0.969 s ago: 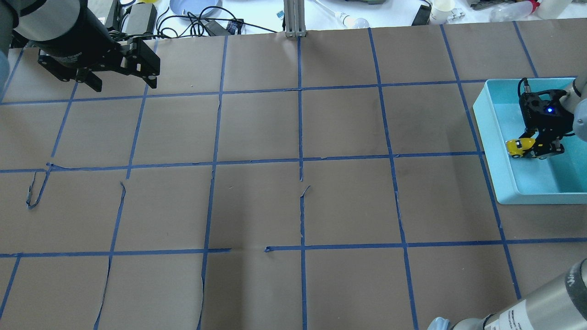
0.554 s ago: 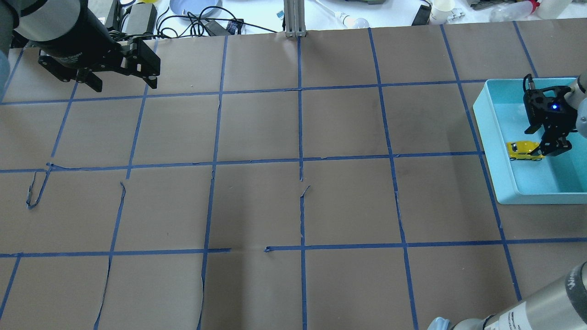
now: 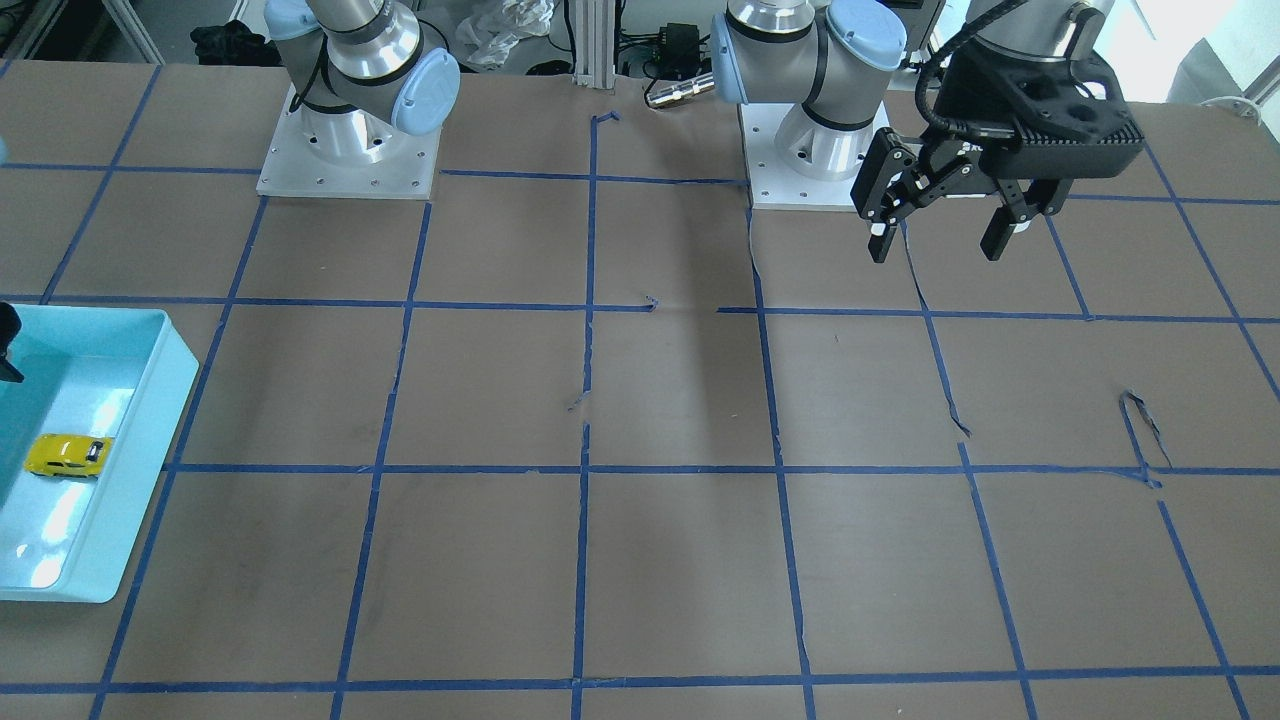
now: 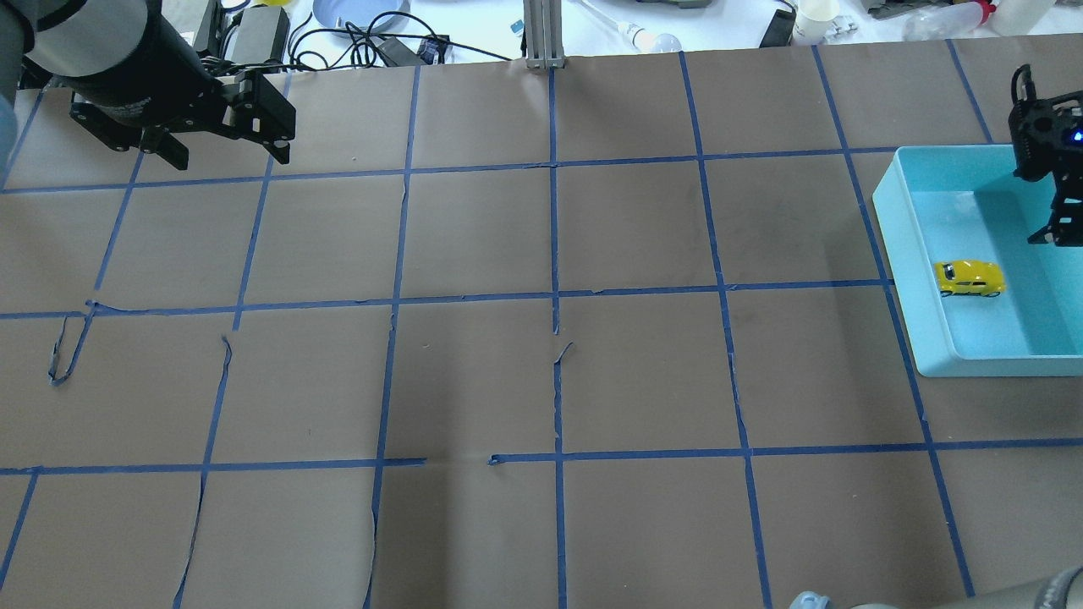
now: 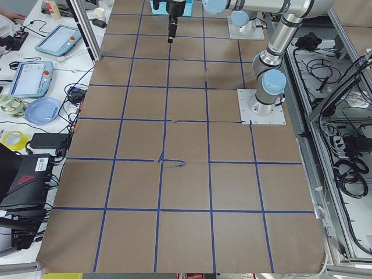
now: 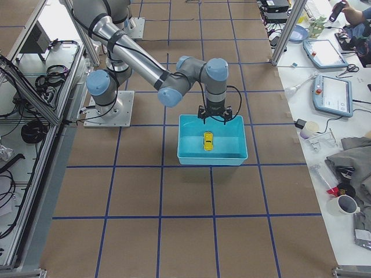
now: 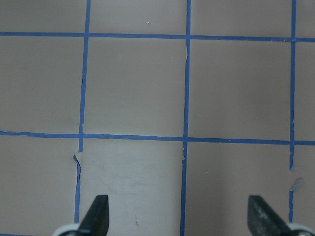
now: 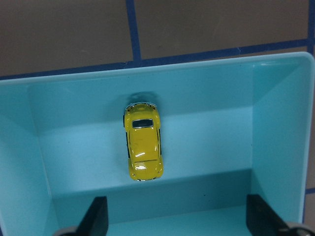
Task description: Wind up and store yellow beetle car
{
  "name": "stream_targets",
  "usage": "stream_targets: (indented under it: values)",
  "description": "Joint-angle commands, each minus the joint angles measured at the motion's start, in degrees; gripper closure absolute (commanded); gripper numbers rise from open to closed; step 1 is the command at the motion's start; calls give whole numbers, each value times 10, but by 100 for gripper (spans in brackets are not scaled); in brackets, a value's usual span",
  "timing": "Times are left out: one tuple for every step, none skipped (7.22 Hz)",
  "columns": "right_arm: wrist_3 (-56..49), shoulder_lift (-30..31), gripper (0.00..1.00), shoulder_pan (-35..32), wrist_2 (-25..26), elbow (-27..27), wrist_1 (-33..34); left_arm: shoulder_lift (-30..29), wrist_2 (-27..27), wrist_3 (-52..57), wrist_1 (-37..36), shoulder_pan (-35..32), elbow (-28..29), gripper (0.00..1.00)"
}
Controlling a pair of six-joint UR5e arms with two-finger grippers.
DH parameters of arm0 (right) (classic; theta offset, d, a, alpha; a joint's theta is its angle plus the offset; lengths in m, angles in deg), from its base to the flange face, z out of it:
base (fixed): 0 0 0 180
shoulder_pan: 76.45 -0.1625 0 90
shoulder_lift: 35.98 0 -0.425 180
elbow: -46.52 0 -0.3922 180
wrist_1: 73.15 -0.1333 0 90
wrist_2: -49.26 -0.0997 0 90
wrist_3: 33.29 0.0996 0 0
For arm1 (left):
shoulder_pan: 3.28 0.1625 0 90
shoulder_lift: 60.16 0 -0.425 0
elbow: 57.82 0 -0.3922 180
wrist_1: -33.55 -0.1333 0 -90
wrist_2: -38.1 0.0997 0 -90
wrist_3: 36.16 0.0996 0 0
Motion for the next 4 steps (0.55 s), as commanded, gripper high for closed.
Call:
stream_targets:
  values:
    - [42,70,0,-11,3,-52,-105,0,0,0,0,0,0,0]
    - [55,91,0,-17,1,-90,-178,1,0,0,0,0,0,0]
    - [91,96,0,-27,1,-133,-233,0,0,0,0,-1,0,0]
    - [115,94,0,-43,3,-166,-283,0,0,0,0,0,0,0]
